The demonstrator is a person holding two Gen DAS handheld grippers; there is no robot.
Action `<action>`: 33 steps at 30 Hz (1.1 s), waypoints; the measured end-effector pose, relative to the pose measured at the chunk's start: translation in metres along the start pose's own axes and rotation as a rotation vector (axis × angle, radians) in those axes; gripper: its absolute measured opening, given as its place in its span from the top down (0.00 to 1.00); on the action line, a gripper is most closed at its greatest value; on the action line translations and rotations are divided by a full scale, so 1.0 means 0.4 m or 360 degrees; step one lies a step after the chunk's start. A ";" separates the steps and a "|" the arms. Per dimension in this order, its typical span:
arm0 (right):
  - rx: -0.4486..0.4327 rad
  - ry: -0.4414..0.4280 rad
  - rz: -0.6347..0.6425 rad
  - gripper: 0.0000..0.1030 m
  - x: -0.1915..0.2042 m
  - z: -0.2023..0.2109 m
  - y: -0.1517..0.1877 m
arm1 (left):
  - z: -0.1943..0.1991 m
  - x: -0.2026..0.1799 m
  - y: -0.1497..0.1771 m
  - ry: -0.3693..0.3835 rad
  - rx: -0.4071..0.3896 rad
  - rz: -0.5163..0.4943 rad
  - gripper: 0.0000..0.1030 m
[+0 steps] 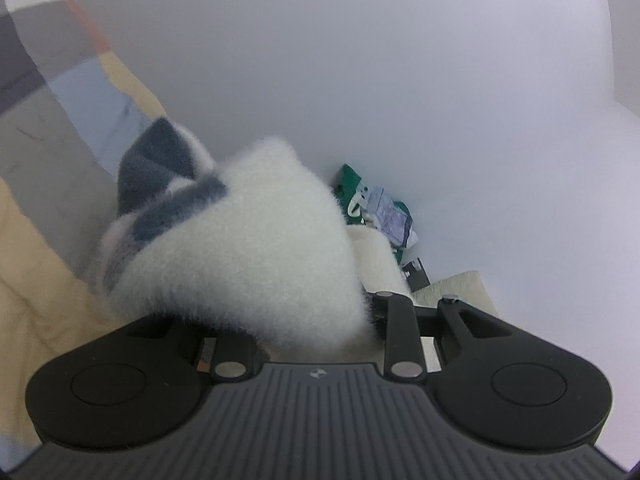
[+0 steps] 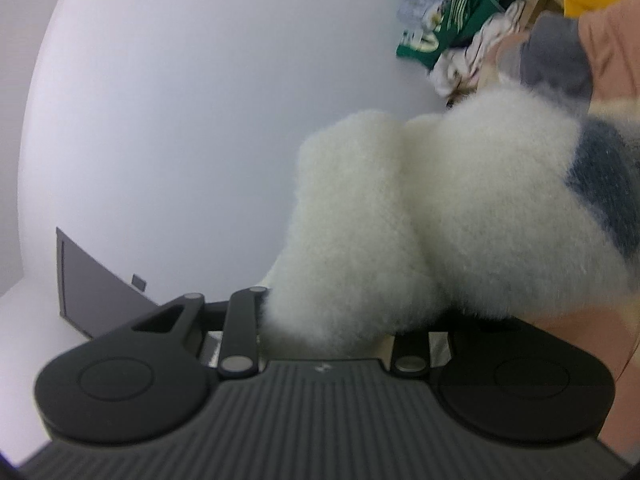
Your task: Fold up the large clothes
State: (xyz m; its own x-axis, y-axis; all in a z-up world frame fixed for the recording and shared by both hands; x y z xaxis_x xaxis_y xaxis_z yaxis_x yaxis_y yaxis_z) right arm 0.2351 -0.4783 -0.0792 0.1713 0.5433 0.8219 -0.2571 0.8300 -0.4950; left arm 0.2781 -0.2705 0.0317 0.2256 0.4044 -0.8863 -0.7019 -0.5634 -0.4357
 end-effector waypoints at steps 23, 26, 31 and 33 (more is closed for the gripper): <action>0.0211 0.0217 -0.0208 0.63 -0.499 -0.074 0.189 | -0.150 0.373 0.272 -0.0360 0.0474 -0.0312 0.68; 0.0222 0.0251 -0.0179 0.60 -0.512 -0.076 0.215 | -0.126 0.396 0.305 -0.0373 0.0487 -0.0297 0.68; 0.0259 0.0296 -0.0157 0.57 -0.515 -0.078 0.215 | -0.114 0.399 0.309 -0.0365 0.0513 -0.0236 0.59; 0.0288 0.0311 -0.0217 0.56 -0.520 -0.070 0.212 | -0.111 0.391 0.307 -0.0379 0.0568 -0.0192 0.43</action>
Point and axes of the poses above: each gripper's, at about its wrist camera, not at the fingertips, and z roughly against the way its jaws point, x to its left, y to its underside, the point moved 4 cm from there along -z, roughly the way its jaws point, and after that the axes turned 7 degrees about y, right-handed, at the moved point
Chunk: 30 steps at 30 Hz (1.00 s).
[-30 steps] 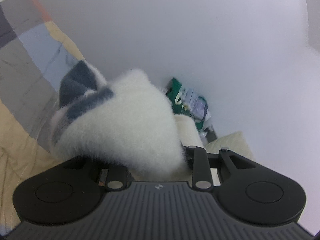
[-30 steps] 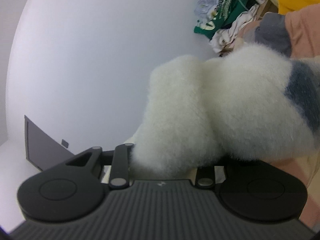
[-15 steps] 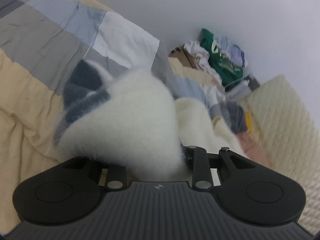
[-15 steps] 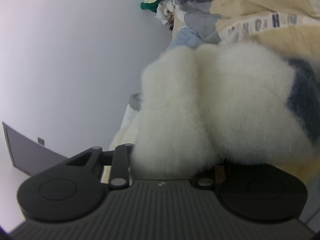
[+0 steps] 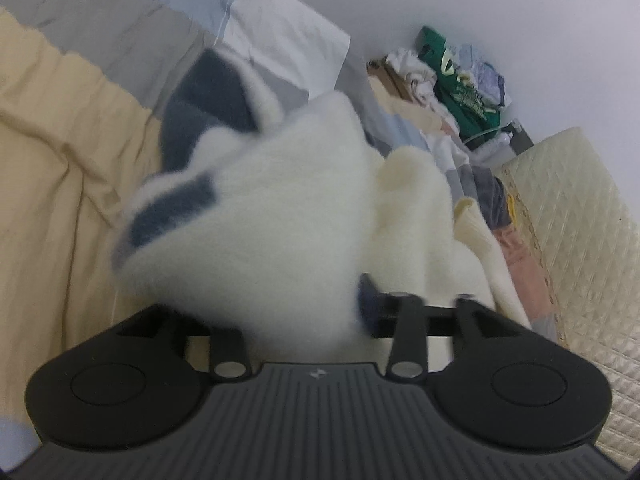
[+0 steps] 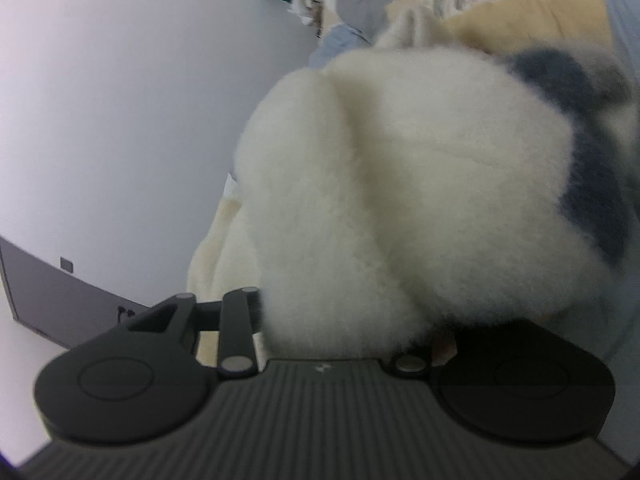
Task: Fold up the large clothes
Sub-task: 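Drop the sweater bundle onto the bed and open both grippers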
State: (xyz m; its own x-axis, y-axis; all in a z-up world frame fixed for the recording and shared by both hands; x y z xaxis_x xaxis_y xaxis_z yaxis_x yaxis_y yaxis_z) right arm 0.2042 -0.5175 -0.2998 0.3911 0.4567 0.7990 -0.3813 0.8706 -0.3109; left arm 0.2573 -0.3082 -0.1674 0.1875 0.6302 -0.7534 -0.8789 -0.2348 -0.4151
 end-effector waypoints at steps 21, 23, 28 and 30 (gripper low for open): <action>-0.0248 0.0182 0.0650 0.44 0.366 0.433 0.041 | 0.449 -0.444 0.100 -0.0301 -0.0159 -0.0824 0.30; -0.0289 0.0174 0.0755 0.44 0.417 0.476 0.077 | 0.499 -0.482 0.125 -0.0300 -0.0206 -0.0900 0.30; -0.0324 0.0118 0.0896 0.44 0.488 0.554 0.173 | 0.619 -0.530 0.194 -0.0281 -0.0304 -0.1015 0.30; -0.0321 0.0094 0.0917 0.44 0.503 0.571 0.207 | 0.656 -0.535 0.227 -0.0280 -0.0330 -0.1079 0.30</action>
Point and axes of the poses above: each gripper's, at about its wrist camera, not at the fingertips, and z roughly against the way its jaws point, x to its left, y to its underside, the point moved 4 cm from there along -z, roughly the way its jaws point, and after that the axes turned 7 degrees about y, right-handed, at the moved point
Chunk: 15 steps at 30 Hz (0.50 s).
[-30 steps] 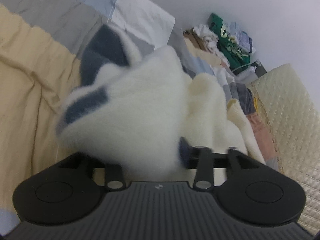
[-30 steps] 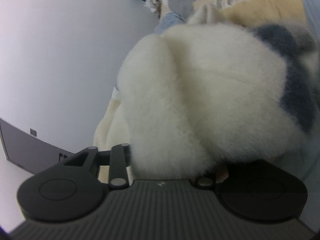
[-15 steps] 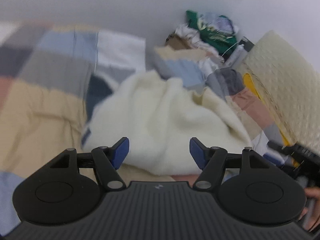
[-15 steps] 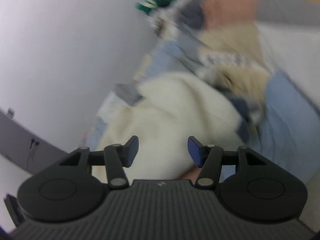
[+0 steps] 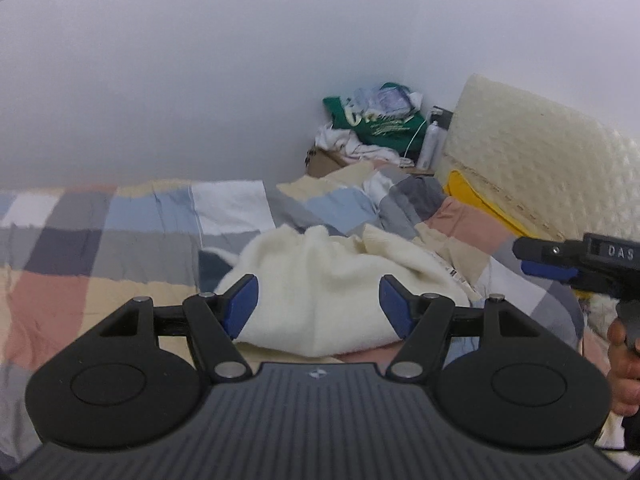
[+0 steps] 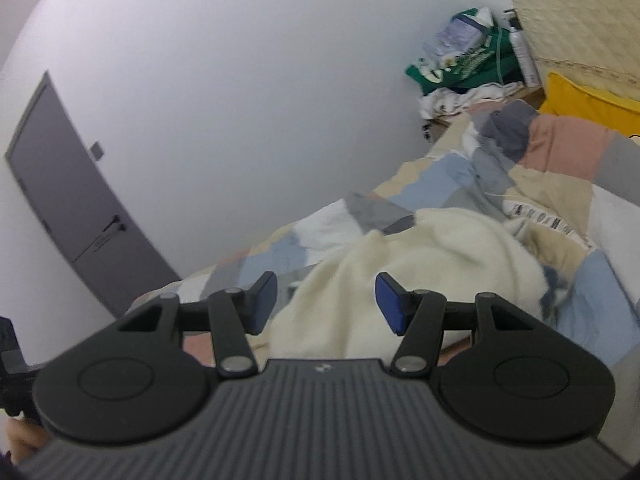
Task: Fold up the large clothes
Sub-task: 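Drop the sweater bundle onto the bed and open both grippers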
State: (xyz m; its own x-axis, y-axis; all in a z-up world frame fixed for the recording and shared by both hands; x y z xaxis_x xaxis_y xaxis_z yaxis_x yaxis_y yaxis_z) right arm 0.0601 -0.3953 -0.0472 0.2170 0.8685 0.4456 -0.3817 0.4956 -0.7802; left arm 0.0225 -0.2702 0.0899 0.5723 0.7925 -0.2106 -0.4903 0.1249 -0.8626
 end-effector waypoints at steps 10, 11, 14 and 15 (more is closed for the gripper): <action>-0.0056 0.0048 0.0238 0.44 0.088 0.088 0.142 | 0.107 -0.003 0.110 -0.0025 -0.0101 -0.0058 0.30; -0.0061 0.0057 0.0260 0.44 0.091 0.091 0.155 | 0.113 -0.002 0.118 -0.0035 -0.0110 -0.0062 0.30; -0.0076 0.0085 0.0301 0.44 0.096 0.102 0.190 | 0.130 0.000 0.141 -0.0056 -0.0124 -0.0066 0.30; -0.0085 0.0094 0.0312 0.44 0.097 0.106 0.200 | 0.137 0.003 0.148 -0.0064 -0.0129 -0.0050 0.30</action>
Point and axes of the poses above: each gripper's, at about its wrist camera, not at the fingertips, and z roughly against the way its jaws point, x to its left, y to its underside, the point moved 4 cm from there along -z, roughly the way its jaws point, and after that the axes turned 7 degrees about y, right-handed, at the moved point
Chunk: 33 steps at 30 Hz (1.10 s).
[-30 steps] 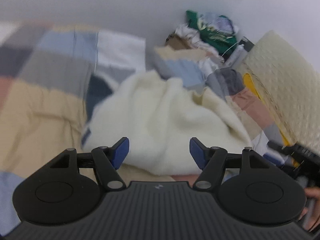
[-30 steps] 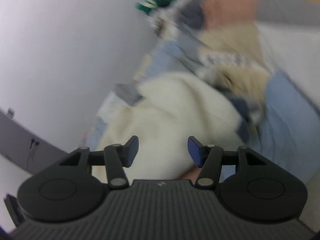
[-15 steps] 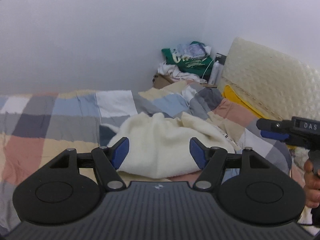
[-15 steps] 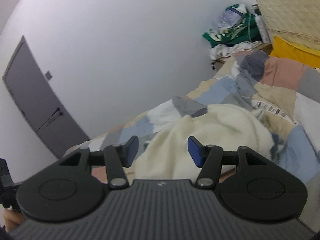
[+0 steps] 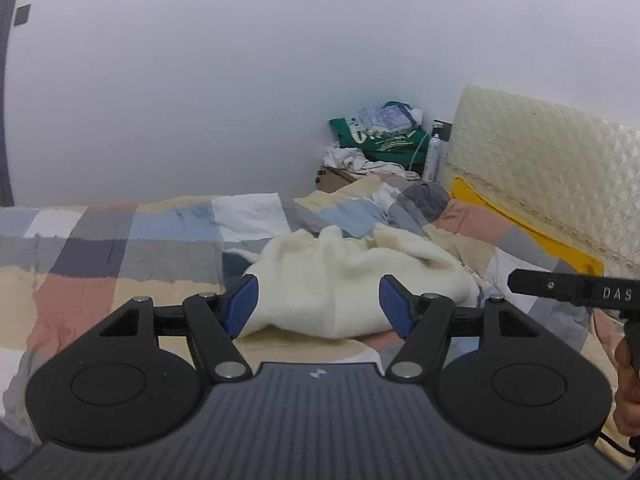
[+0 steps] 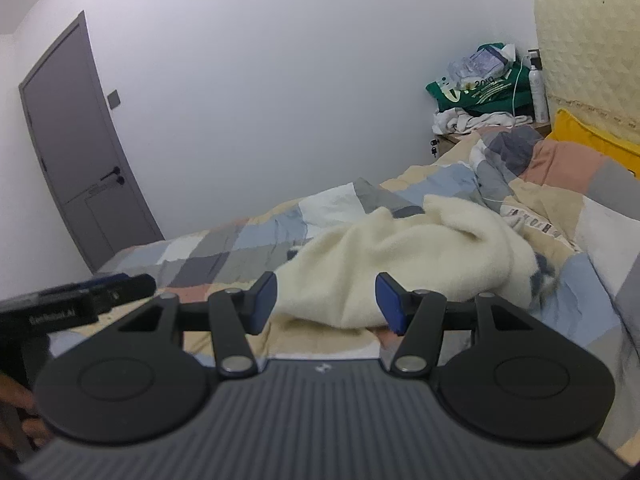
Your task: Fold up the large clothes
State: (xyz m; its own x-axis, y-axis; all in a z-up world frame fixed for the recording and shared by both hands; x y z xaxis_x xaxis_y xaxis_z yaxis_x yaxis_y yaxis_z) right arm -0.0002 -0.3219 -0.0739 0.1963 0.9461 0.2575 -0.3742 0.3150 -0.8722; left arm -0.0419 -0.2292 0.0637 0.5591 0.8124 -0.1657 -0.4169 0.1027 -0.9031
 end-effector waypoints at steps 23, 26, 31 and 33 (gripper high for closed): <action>-0.0001 0.0182 0.0078 0.44 0.014 0.013 0.099 | 0.027 0.008 0.069 -0.0055 0.0000 0.0046 0.15; -0.0027 0.0211 0.0100 0.44 0.015 0.020 0.093 | 0.026 0.014 0.069 -0.0083 -0.0013 0.0069 0.03; -0.0061 0.0266 0.0150 0.31 0.018 0.029 0.083 | 0.018 0.008 0.071 -0.0127 0.0028 0.0037 0.01; -0.0069 0.0272 0.0180 0.27 0.022 0.033 0.083 | 0.018 0.007 0.074 -0.0135 0.0043 0.0039 0.01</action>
State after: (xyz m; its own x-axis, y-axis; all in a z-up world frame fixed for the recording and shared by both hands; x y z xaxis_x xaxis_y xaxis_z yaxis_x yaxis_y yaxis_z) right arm -0.0229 -0.3021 -0.0949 0.3078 0.9476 0.0857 -0.3641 0.2005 -0.9095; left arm -0.0578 -0.2198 0.0395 0.4862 0.8604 -0.1526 -0.4499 0.0967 -0.8879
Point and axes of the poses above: each gripper's, at about its wrist camera, not at the fingertips, and z roughly against the way its jaws point, x to its left, y to its underside, the point moved 4 cm from there along -z, roughly the way its jaws point, and after that the axes turned 7 degrees about y, right-handed, at the moved point
